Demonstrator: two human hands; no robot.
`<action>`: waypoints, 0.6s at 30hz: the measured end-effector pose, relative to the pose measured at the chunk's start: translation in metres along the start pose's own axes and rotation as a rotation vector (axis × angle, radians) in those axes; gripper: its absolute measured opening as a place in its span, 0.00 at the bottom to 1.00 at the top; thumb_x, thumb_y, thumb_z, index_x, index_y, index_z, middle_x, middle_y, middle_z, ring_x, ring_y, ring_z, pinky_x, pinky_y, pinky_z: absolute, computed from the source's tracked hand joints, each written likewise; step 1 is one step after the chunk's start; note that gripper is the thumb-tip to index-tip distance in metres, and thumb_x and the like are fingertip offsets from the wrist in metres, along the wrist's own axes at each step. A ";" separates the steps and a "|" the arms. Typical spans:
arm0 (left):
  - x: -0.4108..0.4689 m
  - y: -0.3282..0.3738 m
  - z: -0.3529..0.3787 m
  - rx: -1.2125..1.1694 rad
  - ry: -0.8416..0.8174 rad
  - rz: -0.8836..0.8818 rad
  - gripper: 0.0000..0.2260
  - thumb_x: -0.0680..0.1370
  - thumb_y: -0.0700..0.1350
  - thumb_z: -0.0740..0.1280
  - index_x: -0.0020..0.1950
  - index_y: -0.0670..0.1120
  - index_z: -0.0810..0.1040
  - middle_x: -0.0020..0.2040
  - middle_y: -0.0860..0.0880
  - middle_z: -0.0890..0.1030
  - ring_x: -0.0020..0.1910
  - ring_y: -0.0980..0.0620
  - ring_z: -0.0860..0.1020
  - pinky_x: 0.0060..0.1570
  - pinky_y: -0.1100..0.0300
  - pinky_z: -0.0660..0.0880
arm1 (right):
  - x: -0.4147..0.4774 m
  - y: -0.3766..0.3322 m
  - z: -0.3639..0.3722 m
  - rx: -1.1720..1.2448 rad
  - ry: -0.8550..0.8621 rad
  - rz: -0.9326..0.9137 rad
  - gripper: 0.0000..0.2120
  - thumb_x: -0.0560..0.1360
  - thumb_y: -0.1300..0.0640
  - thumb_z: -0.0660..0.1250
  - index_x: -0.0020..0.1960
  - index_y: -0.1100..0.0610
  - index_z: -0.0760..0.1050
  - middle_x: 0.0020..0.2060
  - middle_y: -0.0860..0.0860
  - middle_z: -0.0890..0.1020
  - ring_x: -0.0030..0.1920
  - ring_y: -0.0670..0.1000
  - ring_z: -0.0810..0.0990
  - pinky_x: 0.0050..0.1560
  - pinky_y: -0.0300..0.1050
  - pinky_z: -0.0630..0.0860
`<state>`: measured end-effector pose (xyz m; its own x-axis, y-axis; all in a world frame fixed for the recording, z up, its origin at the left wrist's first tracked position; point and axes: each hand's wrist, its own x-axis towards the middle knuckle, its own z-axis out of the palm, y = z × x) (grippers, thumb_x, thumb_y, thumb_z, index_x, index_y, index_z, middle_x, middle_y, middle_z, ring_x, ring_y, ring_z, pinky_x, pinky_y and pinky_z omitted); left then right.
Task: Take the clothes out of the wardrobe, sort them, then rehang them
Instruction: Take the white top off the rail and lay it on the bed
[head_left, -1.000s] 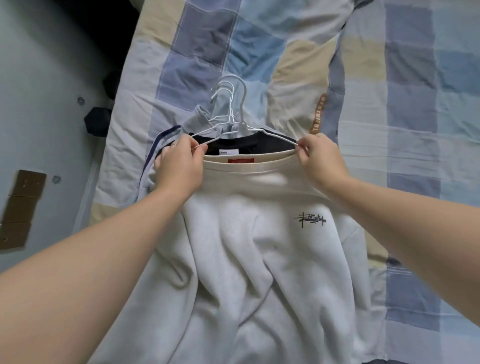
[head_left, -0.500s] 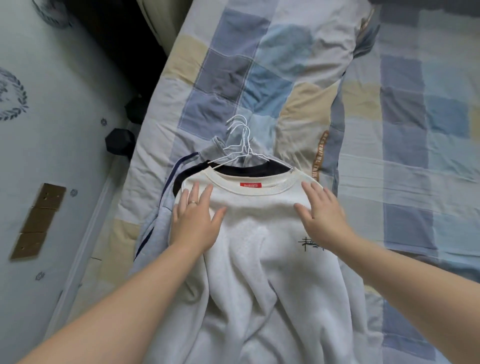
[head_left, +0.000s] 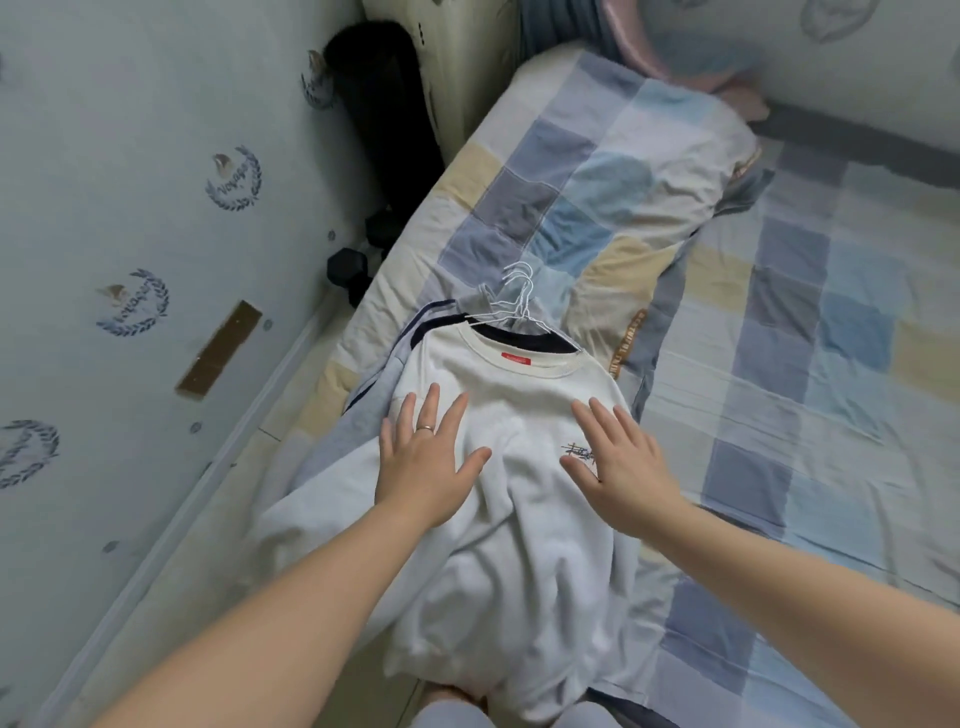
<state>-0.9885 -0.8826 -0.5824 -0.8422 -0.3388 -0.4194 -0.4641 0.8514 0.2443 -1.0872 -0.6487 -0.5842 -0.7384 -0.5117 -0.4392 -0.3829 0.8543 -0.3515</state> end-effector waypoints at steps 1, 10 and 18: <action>-0.014 0.003 -0.006 -0.006 0.023 -0.009 0.32 0.79 0.67 0.54 0.80 0.61 0.48 0.82 0.53 0.43 0.80 0.49 0.37 0.77 0.43 0.41 | -0.011 -0.001 -0.007 -0.016 0.005 -0.023 0.32 0.79 0.36 0.50 0.79 0.42 0.43 0.80 0.45 0.48 0.79 0.52 0.44 0.76 0.55 0.50; -0.137 -0.001 -0.043 -0.028 0.138 -0.132 0.34 0.77 0.70 0.51 0.80 0.61 0.45 0.82 0.54 0.40 0.79 0.50 0.36 0.76 0.43 0.39 | -0.078 -0.042 -0.052 -0.210 0.020 -0.283 0.33 0.79 0.35 0.49 0.79 0.41 0.39 0.79 0.45 0.45 0.79 0.53 0.43 0.76 0.55 0.49; -0.246 -0.034 -0.056 -0.064 0.284 -0.338 0.34 0.77 0.70 0.51 0.80 0.62 0.43 0.82 0.53 0.39 0.80 0.48 0.37 0.76 0.41 0.39 | -0.131 -0.131 -0.051 -0.321 0.017 -0.626 0.33 0.79 0.34 0.49 0.79 0.41 0.39 0.79 0.44 0.45 0.79 0.53 0.43 0.76 0.55 0.47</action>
<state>-0.7807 -0.8506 -0.4382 -0.6781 -0.6978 -0.2308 -0.7348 0.6505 0.1922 -0.9686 -0.6888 -0.4384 -0.3330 -0.9169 -0.2200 -0.8817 0.3855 -0.2719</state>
